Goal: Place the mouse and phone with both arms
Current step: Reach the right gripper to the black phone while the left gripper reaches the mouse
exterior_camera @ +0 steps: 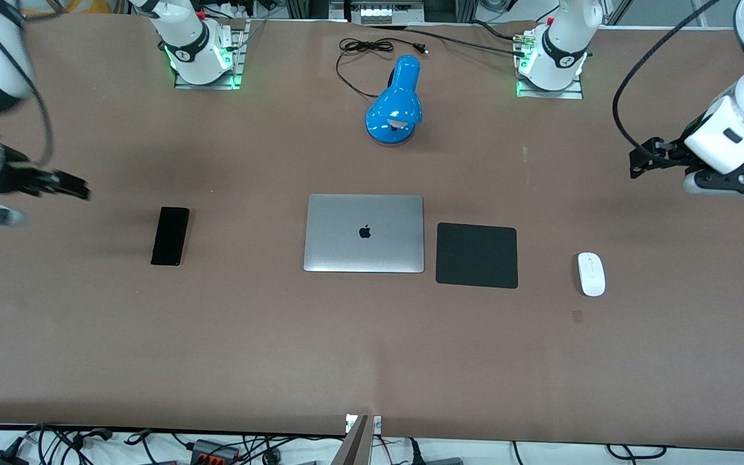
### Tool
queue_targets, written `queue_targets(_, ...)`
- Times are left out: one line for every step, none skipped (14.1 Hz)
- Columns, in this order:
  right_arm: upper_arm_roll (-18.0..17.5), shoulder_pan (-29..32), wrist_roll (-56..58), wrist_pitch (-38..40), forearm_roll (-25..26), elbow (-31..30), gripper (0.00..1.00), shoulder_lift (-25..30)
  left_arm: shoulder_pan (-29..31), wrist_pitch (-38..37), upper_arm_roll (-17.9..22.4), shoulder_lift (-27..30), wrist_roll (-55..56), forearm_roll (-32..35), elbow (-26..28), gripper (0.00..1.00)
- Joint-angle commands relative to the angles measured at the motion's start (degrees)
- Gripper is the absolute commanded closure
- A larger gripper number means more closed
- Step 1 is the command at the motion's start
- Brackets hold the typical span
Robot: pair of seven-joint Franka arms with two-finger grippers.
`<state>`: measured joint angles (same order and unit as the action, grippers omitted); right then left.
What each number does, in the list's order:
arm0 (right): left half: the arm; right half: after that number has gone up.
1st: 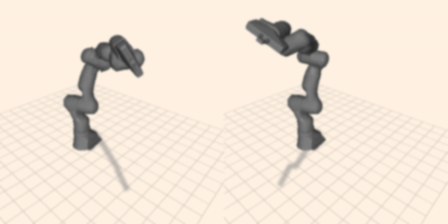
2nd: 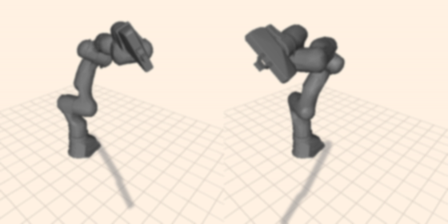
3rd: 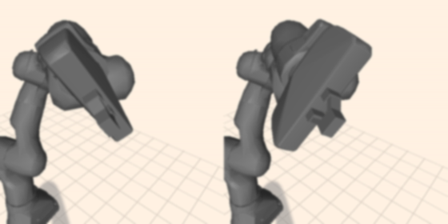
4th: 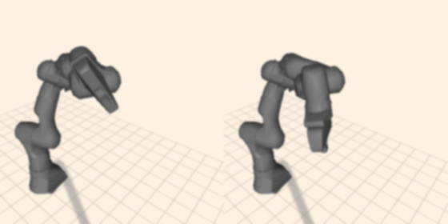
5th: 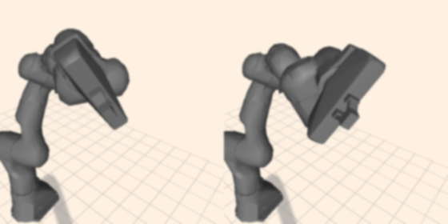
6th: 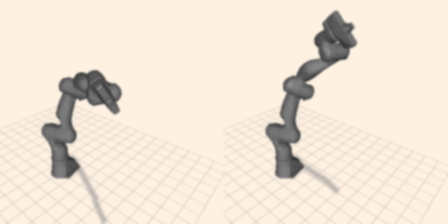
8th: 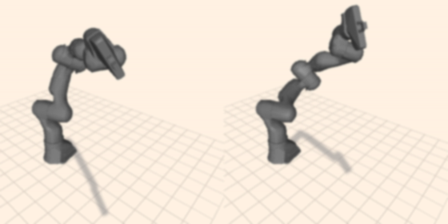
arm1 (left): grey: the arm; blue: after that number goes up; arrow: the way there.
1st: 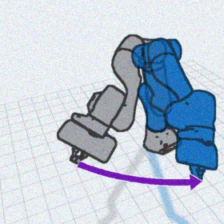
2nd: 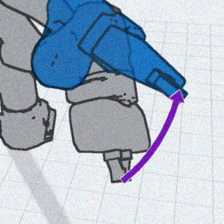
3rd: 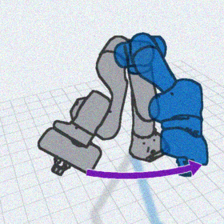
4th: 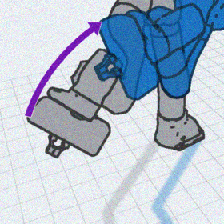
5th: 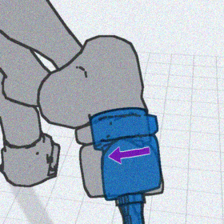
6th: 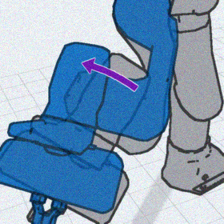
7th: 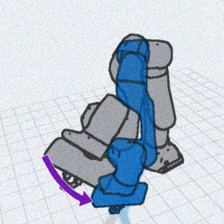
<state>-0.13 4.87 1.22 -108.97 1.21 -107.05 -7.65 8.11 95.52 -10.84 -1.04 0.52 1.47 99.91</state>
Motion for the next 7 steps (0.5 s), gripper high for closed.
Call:
queue_targets(-0.1,0.3,0.6,-12.4,0.2,-10.7,0.0,-0.9,0.7,-1.4,0.0,-6.9,-1.3,-0.7,-3.2,0.0)
queue_targets(0.0,0.4,0.6,-16.3,0.1,-12.7,0.0,-2.2,0.5,-0.8,0.1,-9.3,-1.1,-0.2,-3.3,0.0)
queue_targets(0.0,0.5,0.4,-20.3,0.1,-14.3,0.0,-4.0,0.5,1.2,0.2,-12.7,-0.8,0.2,-4.3,0.0)
queue_targets(0.0,0.4,0.4,-23.7,0.1,-15.5,0.0,-6.0,0.7,5.3,0.2,-15.4,-0.9,1.0,-4.4,0.0)
queue_targets(0.0,0.4,0.5,-27.3,0.1,-16.3,0.0,-8.0,0.7,10.6,0.2,-17.8,-0.9,2.0,-3.9,0.0)
queue_targets(0.0,0.0,0.5,-29.5,0.1,-16.8,0.0,-9.6,0.8,15.2,0.2,-20.5,-0.9,2.5,-3.8,0.0)
queue_targets(0.0,-0.1,0.5,-31.3,0.2,-16.8,0.0,-11.3,0.8,18.9,0.3,-22.6,-0.9,2.5,-3.7,0.0)
